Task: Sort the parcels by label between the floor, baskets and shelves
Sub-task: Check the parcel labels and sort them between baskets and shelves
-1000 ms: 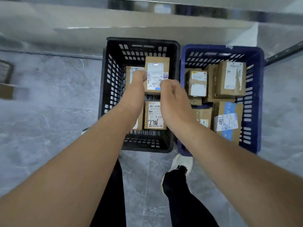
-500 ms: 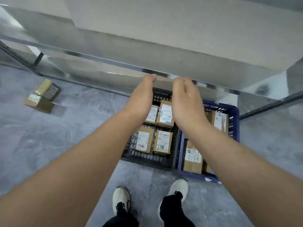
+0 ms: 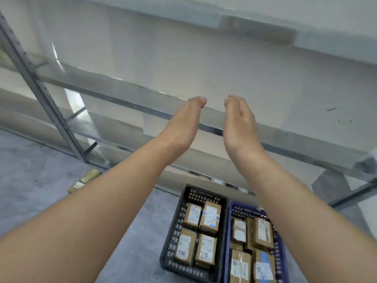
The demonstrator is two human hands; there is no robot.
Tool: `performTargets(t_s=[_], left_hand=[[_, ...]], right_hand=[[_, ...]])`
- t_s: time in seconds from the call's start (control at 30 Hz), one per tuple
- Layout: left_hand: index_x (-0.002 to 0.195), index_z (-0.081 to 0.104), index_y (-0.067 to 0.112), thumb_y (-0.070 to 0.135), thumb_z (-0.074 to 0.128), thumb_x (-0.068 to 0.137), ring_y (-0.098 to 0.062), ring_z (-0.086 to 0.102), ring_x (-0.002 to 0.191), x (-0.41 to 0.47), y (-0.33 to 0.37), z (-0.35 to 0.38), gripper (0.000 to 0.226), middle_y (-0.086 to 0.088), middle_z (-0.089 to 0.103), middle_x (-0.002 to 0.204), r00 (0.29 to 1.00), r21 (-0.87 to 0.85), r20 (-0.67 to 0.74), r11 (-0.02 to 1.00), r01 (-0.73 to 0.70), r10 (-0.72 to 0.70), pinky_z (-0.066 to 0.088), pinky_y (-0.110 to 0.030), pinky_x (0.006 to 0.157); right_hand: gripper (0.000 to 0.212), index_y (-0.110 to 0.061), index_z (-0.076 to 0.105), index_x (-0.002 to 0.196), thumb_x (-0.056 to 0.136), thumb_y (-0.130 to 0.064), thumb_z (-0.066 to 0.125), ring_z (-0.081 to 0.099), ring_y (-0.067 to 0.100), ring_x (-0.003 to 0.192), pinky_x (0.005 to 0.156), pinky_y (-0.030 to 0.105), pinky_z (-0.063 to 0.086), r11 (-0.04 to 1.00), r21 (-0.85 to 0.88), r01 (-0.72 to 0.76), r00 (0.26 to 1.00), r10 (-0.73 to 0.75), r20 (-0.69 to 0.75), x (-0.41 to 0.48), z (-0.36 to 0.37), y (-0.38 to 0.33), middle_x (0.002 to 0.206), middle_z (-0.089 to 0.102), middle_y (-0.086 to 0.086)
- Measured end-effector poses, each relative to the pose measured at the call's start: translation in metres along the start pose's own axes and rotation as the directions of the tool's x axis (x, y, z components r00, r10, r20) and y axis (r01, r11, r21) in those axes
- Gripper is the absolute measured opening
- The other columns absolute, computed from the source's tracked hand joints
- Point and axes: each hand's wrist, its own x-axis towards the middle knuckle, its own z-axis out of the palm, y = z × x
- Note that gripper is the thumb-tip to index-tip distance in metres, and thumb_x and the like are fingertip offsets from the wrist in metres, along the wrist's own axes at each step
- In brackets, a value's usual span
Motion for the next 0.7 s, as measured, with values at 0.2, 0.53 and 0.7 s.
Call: performTargets(t_s=[0.2, 0.53, 0.7], left_hand=[[0.148, 0.045, 0.039, 0.054, 0.034, 0.103, -0.016, 0.038, 0.142, -0.037, 0.106, -0.060, 0.049, 0.009, 0.044, 0.153, 0.984, 0.016, -0.080, 0.987, -0.159, 0.160, 0.028, -0.048, 0.121], [0.151, 0.043, 0.039, 0.063, 0.032, 0.100, -0.023, 0.036, 0.144, -0.106, 0.190, -0.111, 0.057, 0.004, 0.042, 0.156, 0.918, 0.020, -0.331, 0.974, -0.226, 0.219, 0.031, -0.054, 0.118], [0.154, 0.038, 0.037, 0.067, 0.031, 0.098, -0.027, 0.035, 0.143, -0.136, 0.185, -0.125, 0.063, 0.000, 0.041, 0.154, 0.866, -0.005, -0.466, 0.979, -0.205, 0.179, 0.033, -0.057, 0.115]], right_hand=[[0.028, -0.034, 0.055, 0.091, 0.115, -0.038, 0.039, 0.051, 0.000, 0.082, 0.078, 0.022, 0.041, 0.994, 0.093, 0.065, 0.998, -0.065, -0.003, -0.012, -0.008, -0.127, 0.087, 0.053, -0.018], [0.027, -0.039, 0.053, 0.089, 0.108, -0.054, 0.040, 0.057, 0.004, 0.097, 0.111, 0.047, 0.050, 0.954, 0.277, 0.113, 0.965, -0.171, 0.198, -0.047, -0.022, -0.221, 0.095, 0.054, -0.021], [0.050, -0.044, 0.064, 0.126, 0.088, -0.060, 0.036, 0.060, 0.015, 0.130, 0.119, 0.051, 0.047, 0.924, 0.340, 0.172, 0.915, -0.278, 0.292, -0.060, -0.012, -0.228, 0.117, 0.059, -0.030]])
